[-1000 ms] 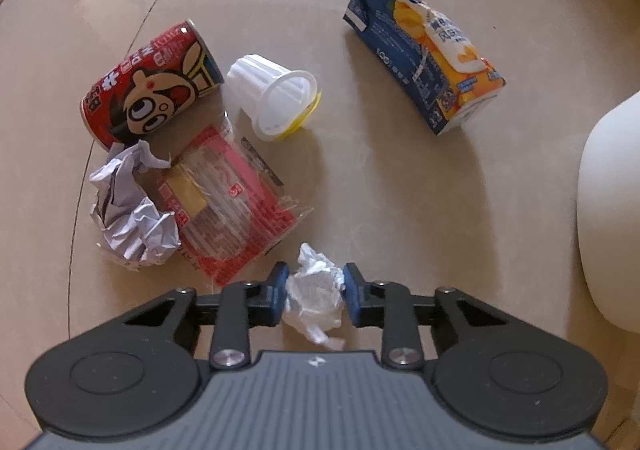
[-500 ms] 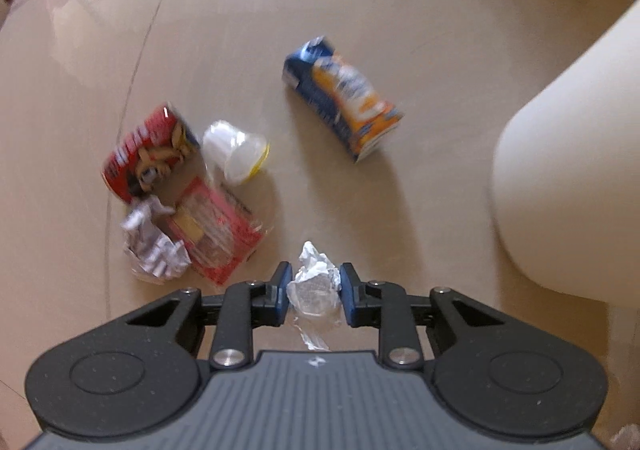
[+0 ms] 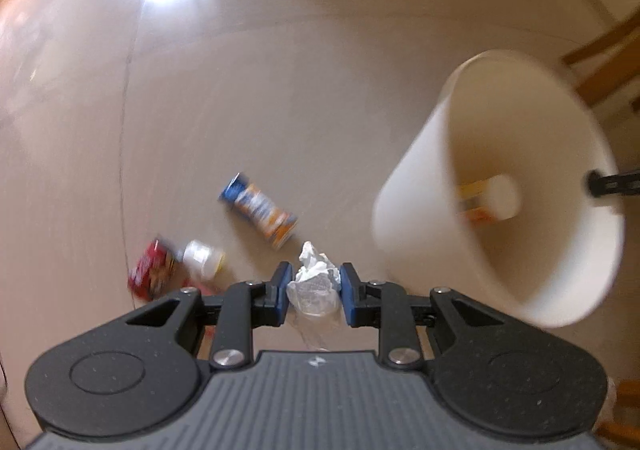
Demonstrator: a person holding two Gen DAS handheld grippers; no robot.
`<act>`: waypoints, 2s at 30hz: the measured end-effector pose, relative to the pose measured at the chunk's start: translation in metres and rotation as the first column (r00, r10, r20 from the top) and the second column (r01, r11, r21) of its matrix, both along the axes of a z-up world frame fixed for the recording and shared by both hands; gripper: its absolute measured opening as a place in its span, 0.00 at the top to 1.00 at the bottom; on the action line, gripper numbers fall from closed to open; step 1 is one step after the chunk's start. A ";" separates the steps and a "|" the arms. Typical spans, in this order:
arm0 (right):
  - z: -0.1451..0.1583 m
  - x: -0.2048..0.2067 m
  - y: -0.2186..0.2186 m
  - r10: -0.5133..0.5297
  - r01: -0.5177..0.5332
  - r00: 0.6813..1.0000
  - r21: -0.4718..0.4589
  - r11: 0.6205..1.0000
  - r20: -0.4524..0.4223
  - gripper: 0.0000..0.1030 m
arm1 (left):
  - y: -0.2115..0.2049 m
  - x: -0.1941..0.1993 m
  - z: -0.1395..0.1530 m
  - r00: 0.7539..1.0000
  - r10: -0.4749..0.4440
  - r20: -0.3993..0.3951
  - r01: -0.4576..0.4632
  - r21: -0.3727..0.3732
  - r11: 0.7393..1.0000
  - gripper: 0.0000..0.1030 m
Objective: Collect trash
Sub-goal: 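Carry the tissue over the wastebasket with the left tool and release it, then move the left tool to the crumpled foil and grasp it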
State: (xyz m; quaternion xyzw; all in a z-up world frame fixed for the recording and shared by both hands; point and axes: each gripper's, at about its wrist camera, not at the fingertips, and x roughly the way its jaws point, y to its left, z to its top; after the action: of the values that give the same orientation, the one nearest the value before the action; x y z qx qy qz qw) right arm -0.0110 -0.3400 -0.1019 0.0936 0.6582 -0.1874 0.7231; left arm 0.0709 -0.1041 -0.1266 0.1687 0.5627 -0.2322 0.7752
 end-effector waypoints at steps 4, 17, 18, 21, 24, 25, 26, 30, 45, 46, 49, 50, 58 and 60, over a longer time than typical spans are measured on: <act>-0.001 0.000 -0.003 -0.011 0.011 1.000 0.007 1.000 0.002 0.89 | -0.032 0.004 0.039 0.996 -0.087 0.027 0.089 -0.049 0.995 0.76; -0.001 0.002 -0.007 -0.010 0.010 1.000 0.020 1.000 0.000 0.88 | -0.129 0.006 0.074 0.961 -0.257 0.107 0.271 -0.157 0.950 0.15; 0.000 0.001 -0.006 -0.008 0.008 1.000 0.021 1.000 0.000 0.88 | -0.132 0.002 0.073 0.959 -0.251 0.131 0.270 -0.156 0.950 0.11; 0.000 0.000 -0.007 -0.003 0.003 1.000 0.022 1.000 0.003 0.89 | -0.135 -0.007 0.071 0.943 -0.290 0.162 0.313 -0.140 0.940 0.10; 0.000 -0.001 -0.007 -0.006 0.006 1.000 0.024 1.000 0.005 0.88 | -0.134 -0.008 0.066 0.942 -0.297 0.154 0.314 -0.102 0.944 0.10; 0.000 0.000 -0.007 -0.005 0.005 1.000 0.024 1.000 0.005 0.88 | -0.131 -0.007 0.066 0.943 -0.298 0.146 0.314 -0.099 0.944 0.10; 0.000 0.000 -0.008 -0.007 0.007 1.000 0.025 1.000 0.004 0.88 | -0.130 -0.007 0.065 0.944 -0.298 0.141 0.312 -0.095 0.945 0.10; 0.000 0.000 -0.007 -0.003 0.002 1.000 0.026 1.000 0.002 0.88 | -0.123 -0.006 0.061 0.951 -0.282 0.128 0.293 -0.084 0.952 0.10; 0.000 0.003 -0.005 -0.012 0.013 1.000 0.012 1.000 -0.007 0.88 | -0.041 0.008 0.023 0.995 -0.041 0.095 0.049 -0.082 0.995 0.10; 0.000 0.004 -0.005 -0.011 0.011 1.000 0.011 1.000 -0.008 0.88 | -0.033 0.008 0.018 0.996 -0.020 0.091 0.028 -0.080 0.996 0.10; -0.001 0.004 -0.004 -0.014 0.014 1.000 0.006 1.000 -0.011 0.88 | -0.008 0.005 0.003 0.995 0.044 0.092 -0.039 -0.062 0.997 0.10; -0.001 0.005 -0.004 -0.015 0.015 1.000 0.004 1.000 -0.012 0.88 | 0.000 0.004 -0.001 0.994 0.065 0.091 -0.060 -0.062 0.996 0.10; -0.004 0.006 0.000 -0.020 0.020 1.000 -0.012 1.000 -0.018 0.88 | 0.074 -0.007 -0.048 0.964 0.255 0.071 -0.253 -0.028 0.967 0.10; -0.005 0.007 0.001 -0.019 0.018 1.000 -0.021 1.000 -0.021 0.88 | 0.090 -0.006 -0.065 0.948 0.313 0.056 -0.313 -0.008 0.950 0.10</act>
State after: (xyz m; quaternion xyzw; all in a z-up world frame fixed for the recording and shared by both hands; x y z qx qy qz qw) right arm -0.0044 -0.3388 -0.1065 0.0902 0.6629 -0.2017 0.7153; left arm 0.0648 -0.0138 -0.1915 0.0843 0.5603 -0.1010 0.8178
